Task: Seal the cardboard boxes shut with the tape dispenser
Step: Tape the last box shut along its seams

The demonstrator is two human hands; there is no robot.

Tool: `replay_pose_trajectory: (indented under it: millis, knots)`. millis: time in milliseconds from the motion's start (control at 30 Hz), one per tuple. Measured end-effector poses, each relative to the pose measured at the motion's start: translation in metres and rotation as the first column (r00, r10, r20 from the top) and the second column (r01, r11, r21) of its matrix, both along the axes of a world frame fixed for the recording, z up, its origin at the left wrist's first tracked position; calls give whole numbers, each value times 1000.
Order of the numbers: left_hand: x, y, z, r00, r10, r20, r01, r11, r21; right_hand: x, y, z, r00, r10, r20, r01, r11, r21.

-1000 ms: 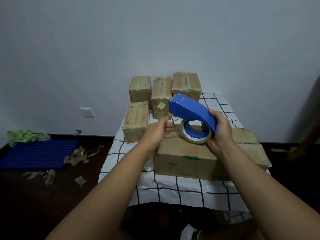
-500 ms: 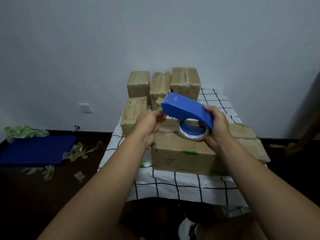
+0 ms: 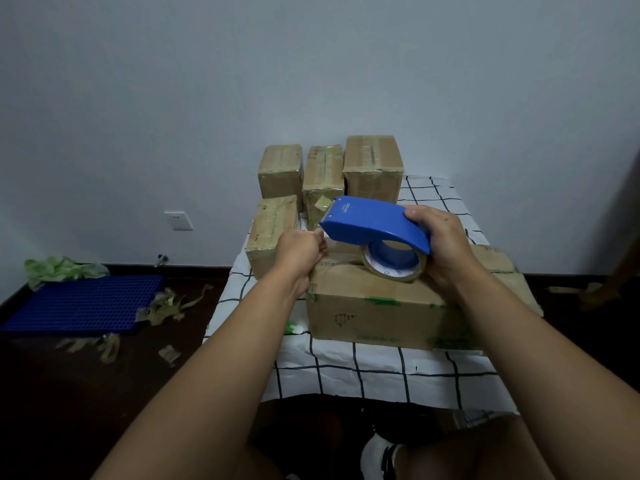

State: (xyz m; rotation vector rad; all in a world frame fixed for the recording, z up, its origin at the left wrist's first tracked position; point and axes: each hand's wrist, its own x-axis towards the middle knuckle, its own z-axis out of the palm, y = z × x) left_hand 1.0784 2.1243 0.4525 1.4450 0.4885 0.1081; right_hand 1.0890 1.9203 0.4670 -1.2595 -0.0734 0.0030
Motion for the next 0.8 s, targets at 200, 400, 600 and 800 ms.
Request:
replay_pose_trajectory:
  millis: [200, 400, 600, 800]
  knots:
    - [-2, 1, -1, 999, -2, -40, 4, 999, 49, 0, -27, 6, 1000, -4, -11, 3, 995, -101]
    - [-1, -1, 2, 999, 46, -20, -46, 999, 11, 4, -37, 11, 1000, -16, -9, 14, 976, -216]
    - [-13, 15, 5, 999, 30, 31, -34, 994, 106, 9, -32, 15, 999, 3, 39, 11, 941, -338]
    - [-25, 24, -8, 999, 37, 16, -38, 998, 45, 15, -23, 22, 993, 77, 93, -27, 892, -452]
